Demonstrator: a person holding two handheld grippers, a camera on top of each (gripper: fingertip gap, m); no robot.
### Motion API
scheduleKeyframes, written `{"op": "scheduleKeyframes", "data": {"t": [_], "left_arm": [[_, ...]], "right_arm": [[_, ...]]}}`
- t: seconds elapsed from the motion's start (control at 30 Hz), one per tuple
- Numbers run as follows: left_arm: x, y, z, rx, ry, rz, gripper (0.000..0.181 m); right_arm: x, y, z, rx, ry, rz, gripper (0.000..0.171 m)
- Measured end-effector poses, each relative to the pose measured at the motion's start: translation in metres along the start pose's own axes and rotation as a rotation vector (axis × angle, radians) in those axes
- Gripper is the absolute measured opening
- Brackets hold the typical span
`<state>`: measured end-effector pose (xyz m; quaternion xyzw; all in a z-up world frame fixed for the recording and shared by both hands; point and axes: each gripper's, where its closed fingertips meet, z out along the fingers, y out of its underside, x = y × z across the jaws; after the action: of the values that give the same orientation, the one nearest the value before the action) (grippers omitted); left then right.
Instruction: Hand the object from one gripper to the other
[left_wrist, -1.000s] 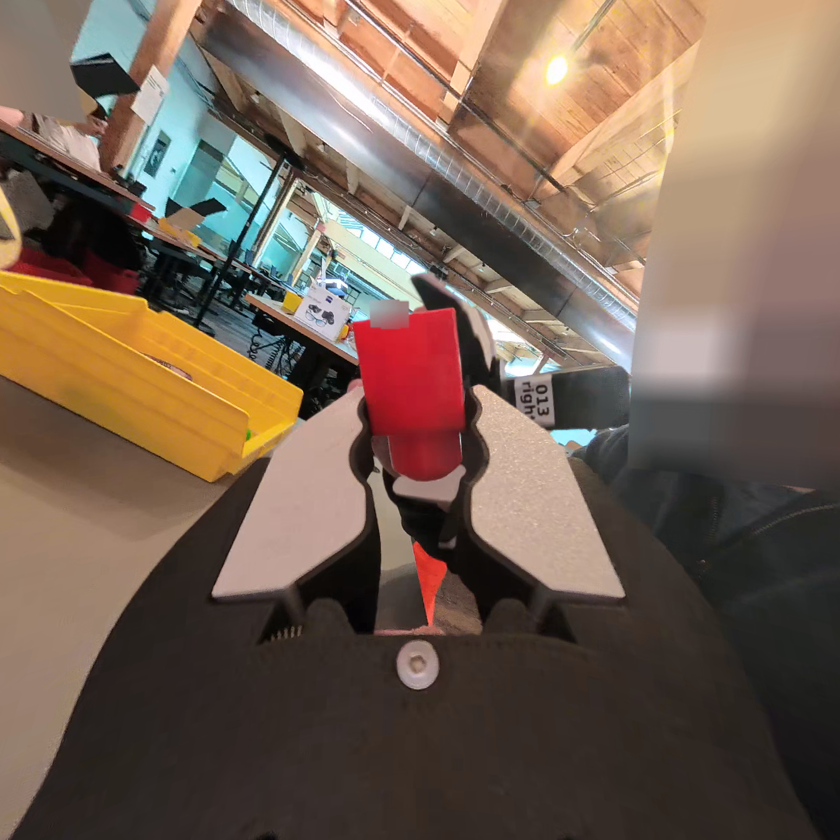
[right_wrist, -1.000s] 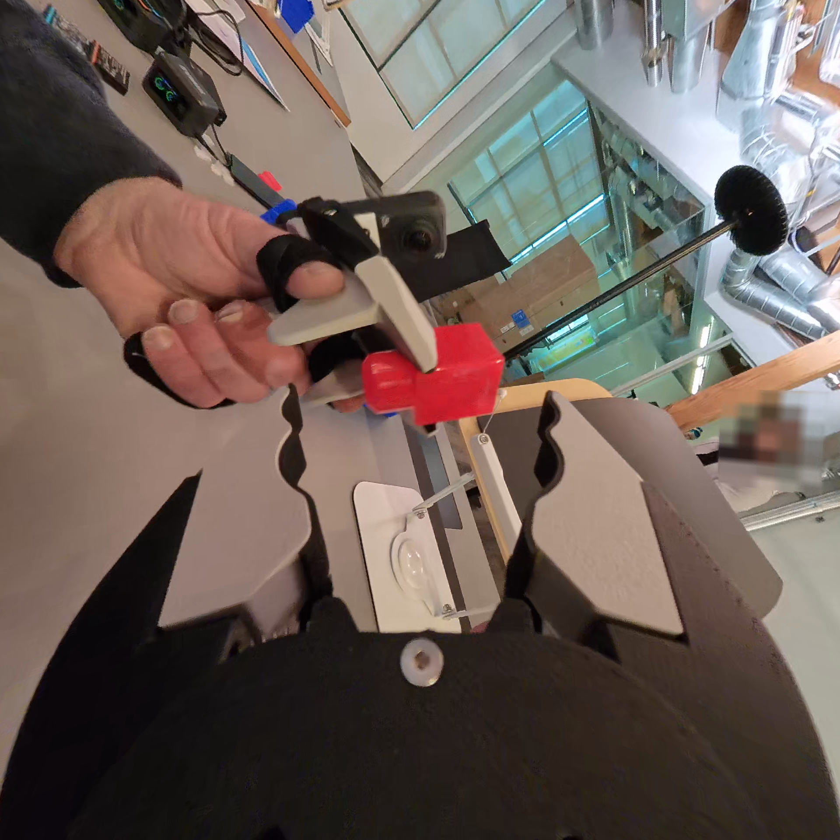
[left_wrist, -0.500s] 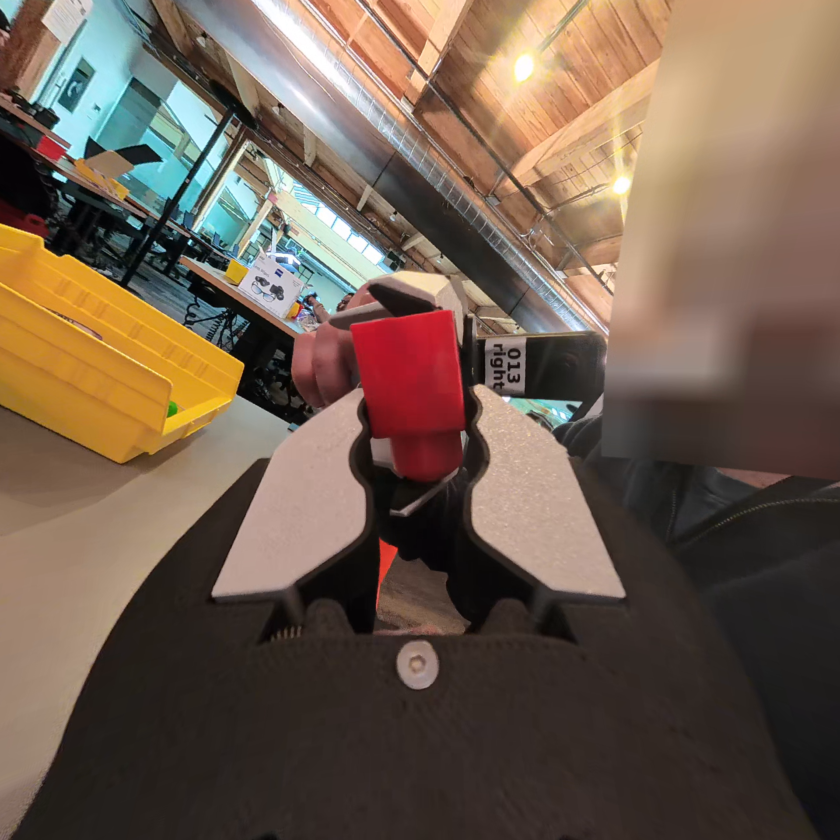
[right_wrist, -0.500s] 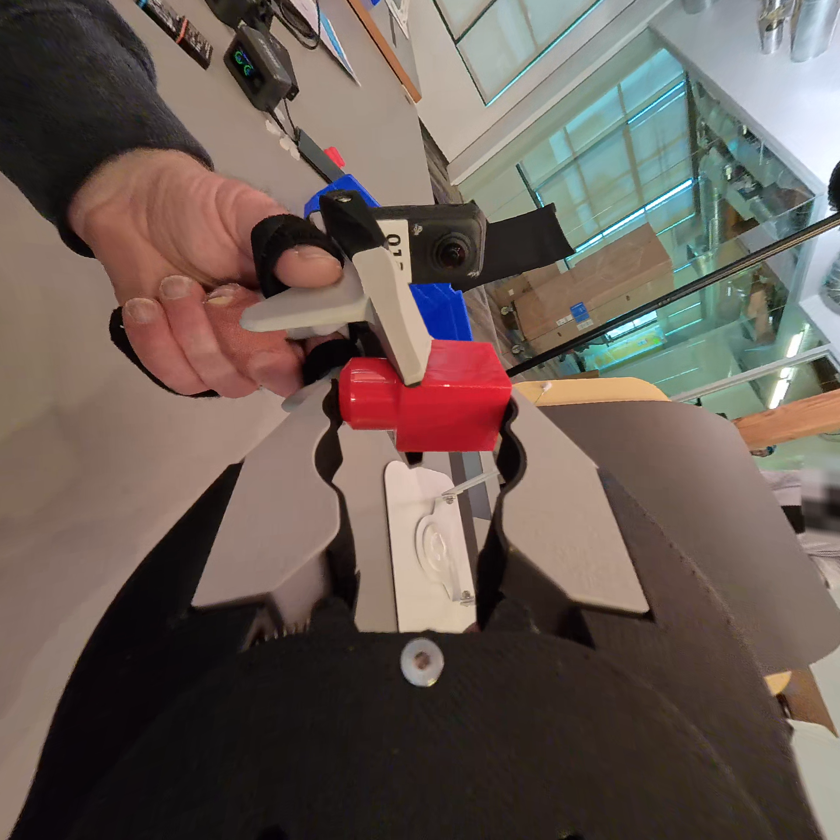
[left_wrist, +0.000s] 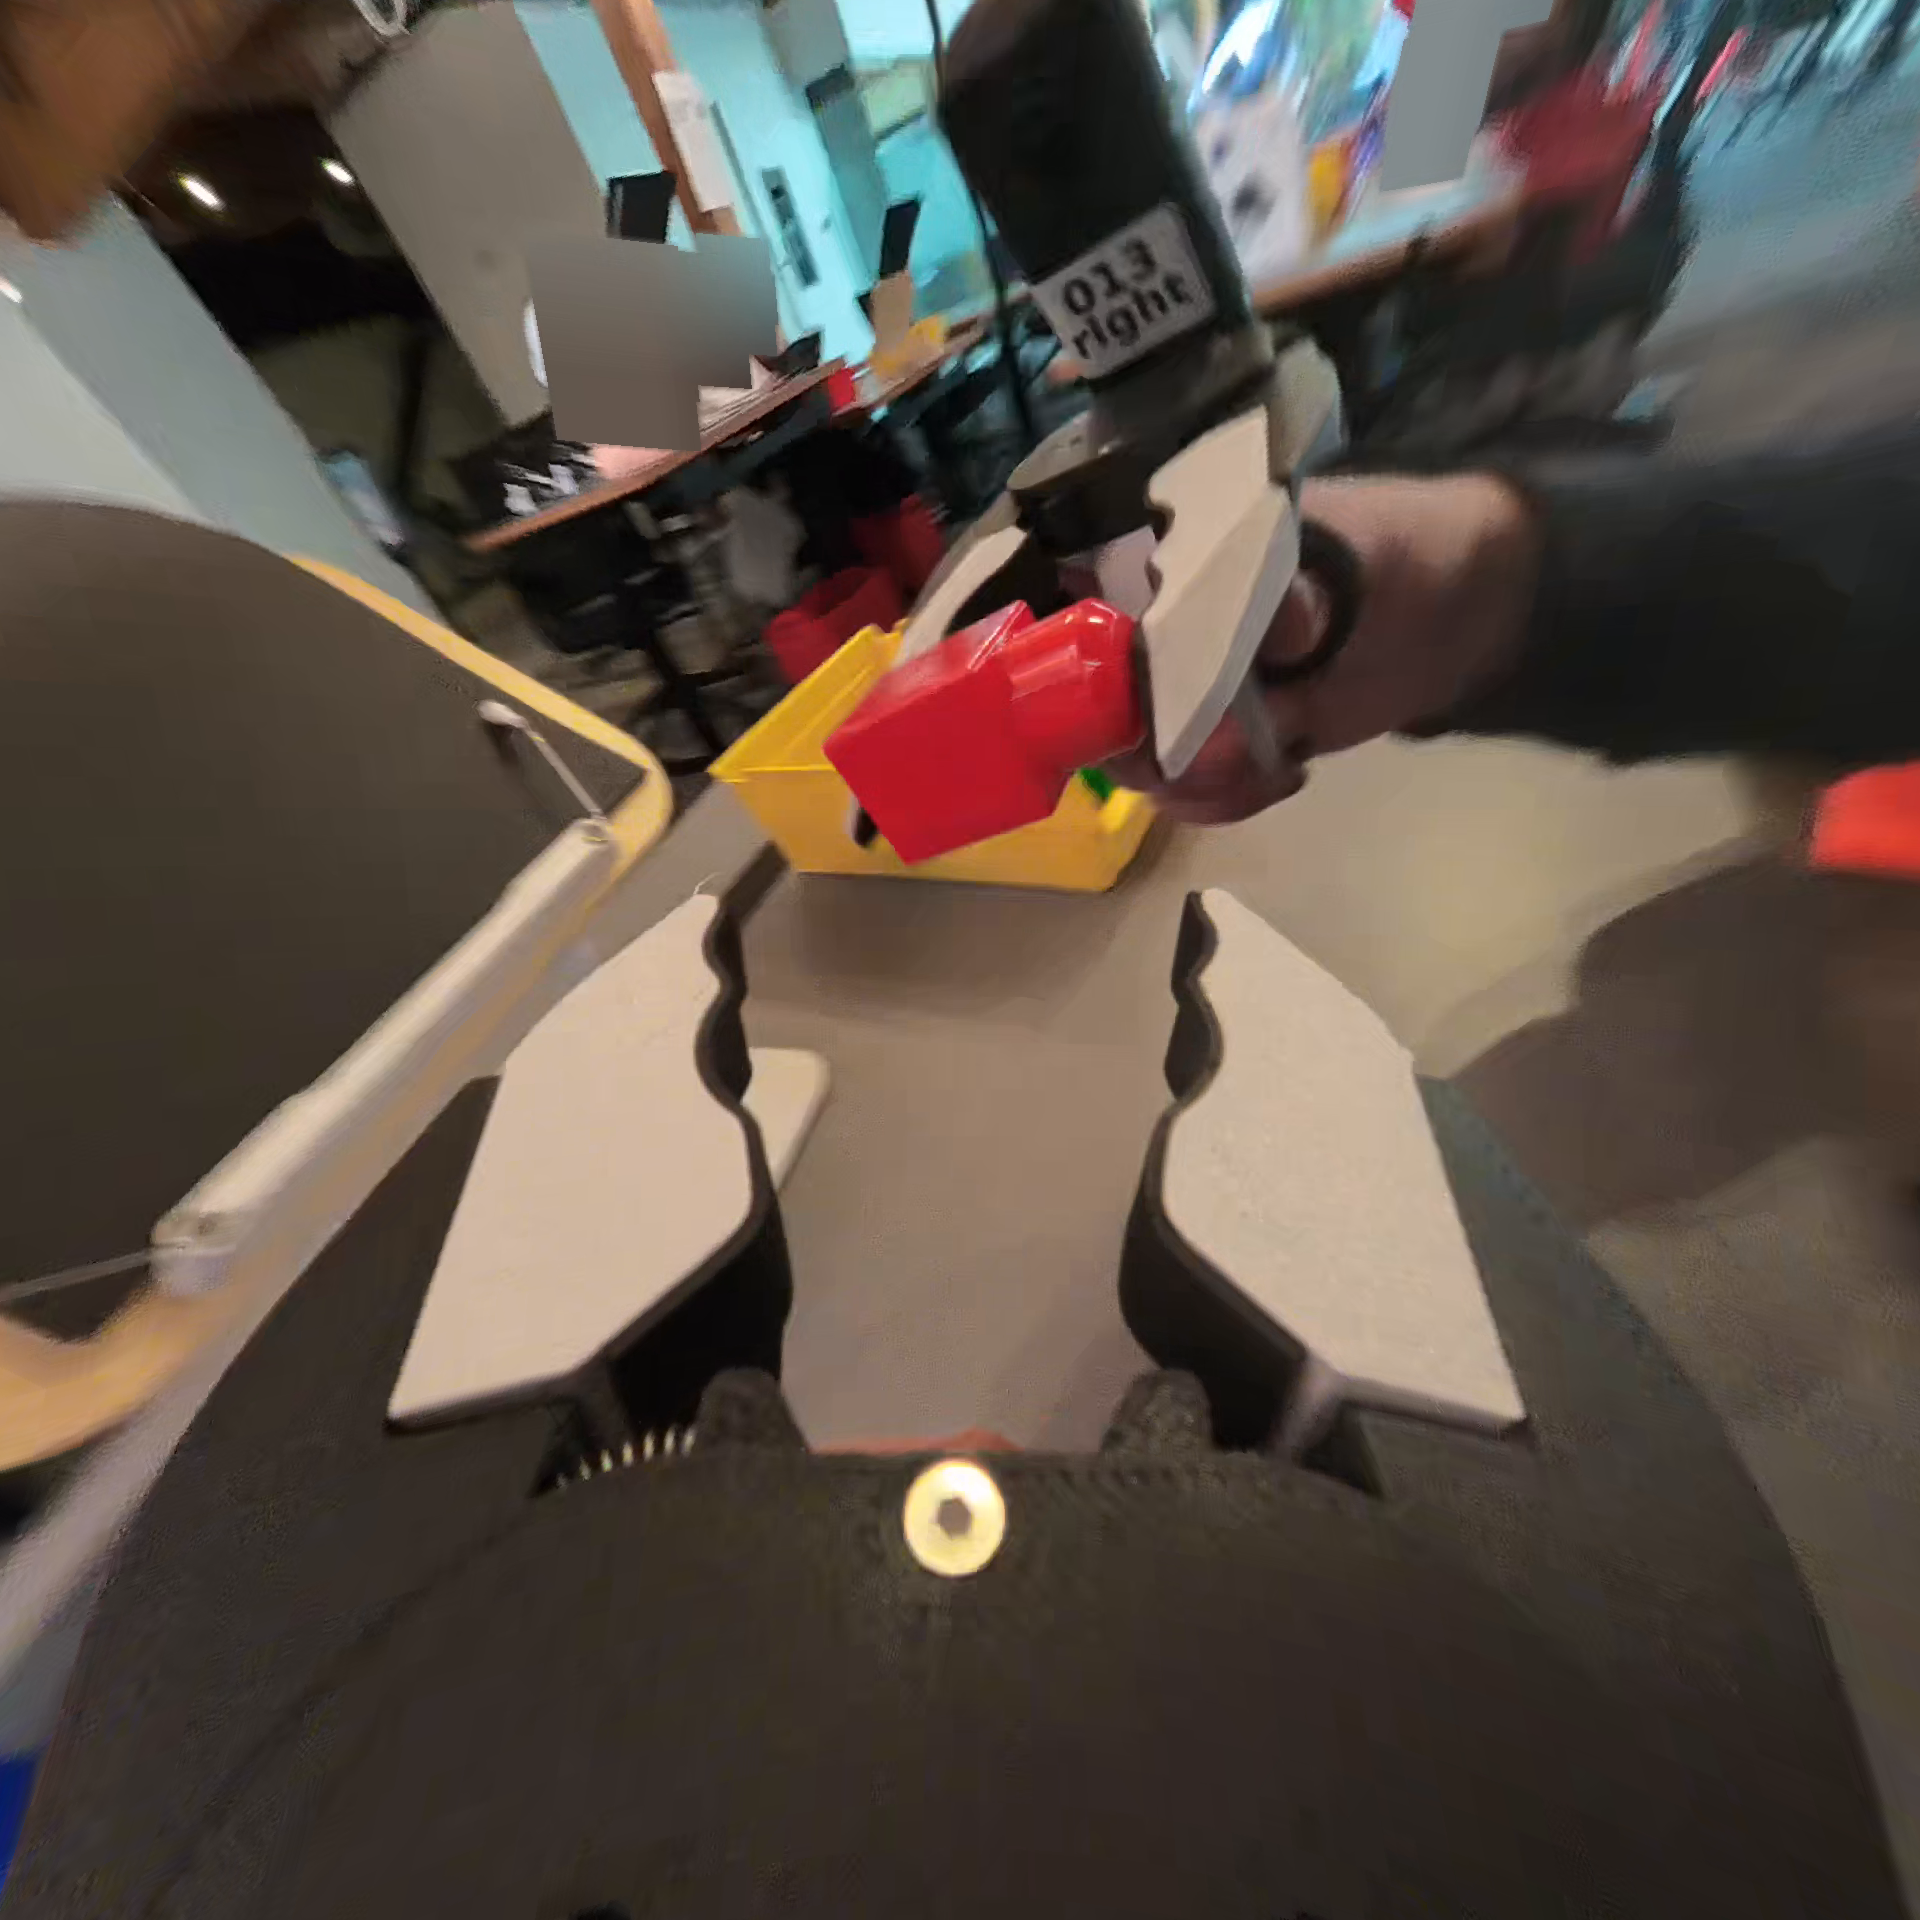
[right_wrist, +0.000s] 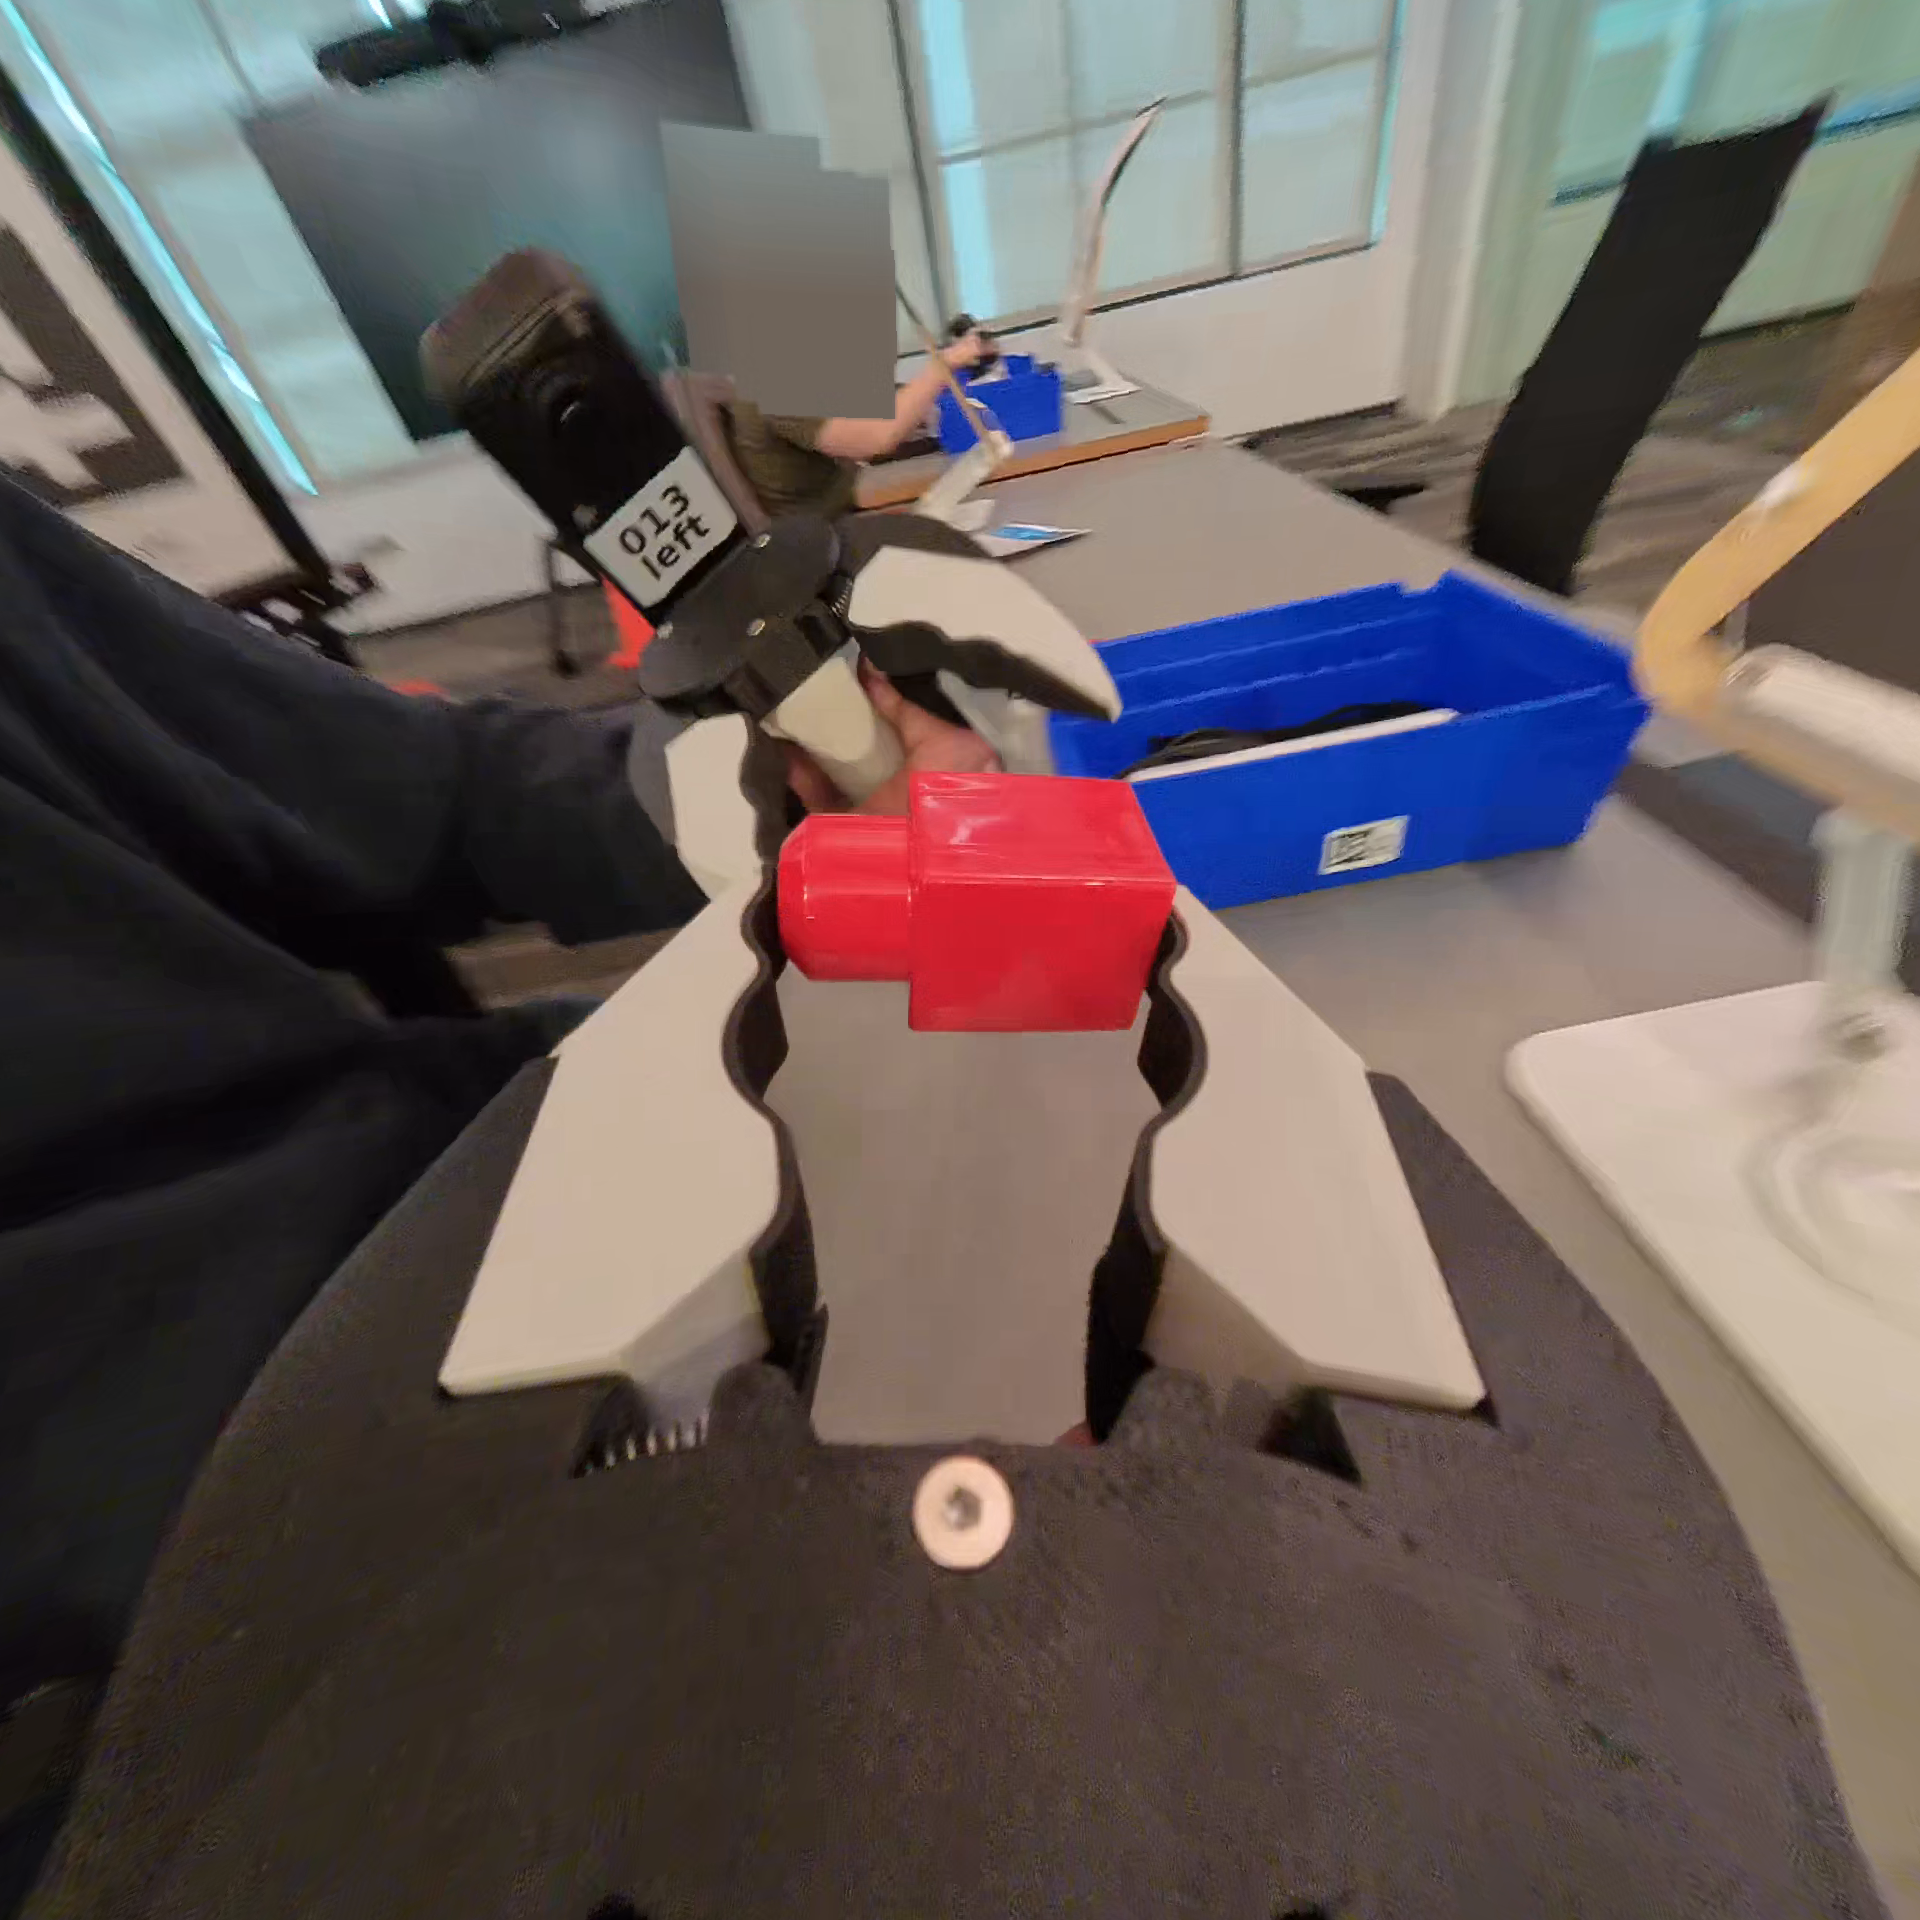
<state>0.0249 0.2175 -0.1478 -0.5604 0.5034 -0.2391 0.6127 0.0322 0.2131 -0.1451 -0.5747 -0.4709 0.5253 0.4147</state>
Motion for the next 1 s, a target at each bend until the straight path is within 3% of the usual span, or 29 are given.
{"op": "scheduleKeyframes", "data": {"t": [0.1, 0.27, 0.57, 0.73, 0.87, 1.0], "left_arm": [[0.000, -0.001, 0.010, -0.068, -0.107, 0.212, 0.083], [0.027, 0.004, 0.030, -0.143, -0.104, 0.508, 0.078], [0.043, 0.006, 0.039, -0.162, -0.065, 0.572, 0.039], [0.042, 0.006, 0.039, -0.176, -0.081, 0.528, 0.037], [0.032, 0.007, 0.035, -0.171, -0.066, 0.296, 0.037], [0.026, 0.007, 0.031, -0.132, 0.017, -0.022, 0.036]], "right_arm": [[-0.004, 0.009, -0.002, 0.023, -0.115, 0.192, 0.067], [-0.016, 0.021, -0.003, 0.051, -0.239, 0.364, 0.066], [-0.040, 0.030, -0.002, 0.033, -0.356, 0.416, 0.067], [-0.035, 0.027, -0.002, 0.069, -0.294, 0.350, 0.071], [-0.019, 0.021, -0.012, 0.098, -0.120, 0.181, 0.086], [-0.012, 0.019, -0.022, 0.044, 0.061, -0.111, 0.088]]}}
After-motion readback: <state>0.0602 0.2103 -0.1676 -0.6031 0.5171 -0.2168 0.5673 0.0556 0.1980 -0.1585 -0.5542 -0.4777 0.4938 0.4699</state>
